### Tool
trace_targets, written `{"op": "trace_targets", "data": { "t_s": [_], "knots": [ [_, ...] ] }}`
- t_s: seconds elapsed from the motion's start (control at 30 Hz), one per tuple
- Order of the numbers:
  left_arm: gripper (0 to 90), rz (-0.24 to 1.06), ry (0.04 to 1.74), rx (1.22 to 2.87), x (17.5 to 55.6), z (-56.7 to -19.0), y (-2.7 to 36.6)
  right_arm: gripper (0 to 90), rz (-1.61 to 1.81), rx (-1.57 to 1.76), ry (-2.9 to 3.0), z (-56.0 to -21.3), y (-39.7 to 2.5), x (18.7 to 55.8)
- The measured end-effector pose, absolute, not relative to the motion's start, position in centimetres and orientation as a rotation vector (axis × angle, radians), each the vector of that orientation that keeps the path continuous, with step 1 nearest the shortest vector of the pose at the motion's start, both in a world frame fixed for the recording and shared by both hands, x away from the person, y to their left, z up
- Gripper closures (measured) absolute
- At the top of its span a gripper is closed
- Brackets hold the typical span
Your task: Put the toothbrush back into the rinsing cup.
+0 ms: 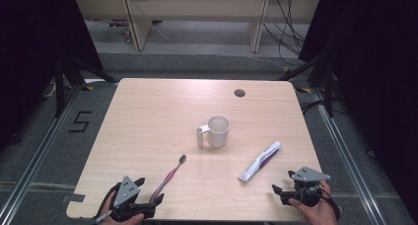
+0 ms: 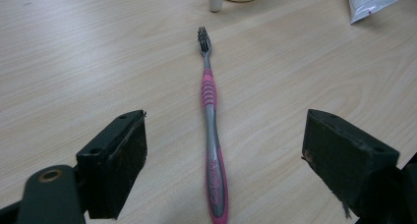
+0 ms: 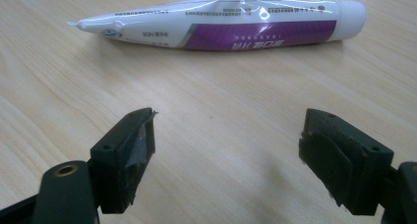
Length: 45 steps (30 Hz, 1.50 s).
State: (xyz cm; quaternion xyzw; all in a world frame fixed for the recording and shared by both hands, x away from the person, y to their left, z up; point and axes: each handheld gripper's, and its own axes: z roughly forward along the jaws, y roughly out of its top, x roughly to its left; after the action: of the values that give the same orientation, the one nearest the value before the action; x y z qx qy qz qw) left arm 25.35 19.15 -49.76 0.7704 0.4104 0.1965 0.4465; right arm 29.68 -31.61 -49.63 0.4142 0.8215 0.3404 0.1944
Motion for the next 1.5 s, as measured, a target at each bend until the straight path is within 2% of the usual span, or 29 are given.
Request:
{"op": "trace_targets", "data": {
  "t_s": [0.43,0.87,1.07,1.4,1.5],
  "knots": [
    [16.6,0.500,1.023,1.938,25.4,-49.7,19.2,25.0,0.980,1.157,2.285,-49.6,-31.8,29.8],
    [17.0,0.444,1.032,1.949,26.2,-49.5,18.5,25.2,0.964,1.166,2.316,-49.6,-31.9,29.9],
    [27.5,0.432,1.043,1.977,27.5,-49.1,18.1,25.2,0.975,1.176,2.292,-49.6,-31.9,29.9],
    [38.9,0.398,1.032,2.135,29.7,-48.8,16.5,25.1,0.985,1.190,2.299,-49.4,-32.0,29.9],
    [44.8,0.381,1.018,2.187,30.4,-48.9,16.0,25.1,0.971,1.155,2.285,-49.4,-32.1,29.9]
  ]
}}
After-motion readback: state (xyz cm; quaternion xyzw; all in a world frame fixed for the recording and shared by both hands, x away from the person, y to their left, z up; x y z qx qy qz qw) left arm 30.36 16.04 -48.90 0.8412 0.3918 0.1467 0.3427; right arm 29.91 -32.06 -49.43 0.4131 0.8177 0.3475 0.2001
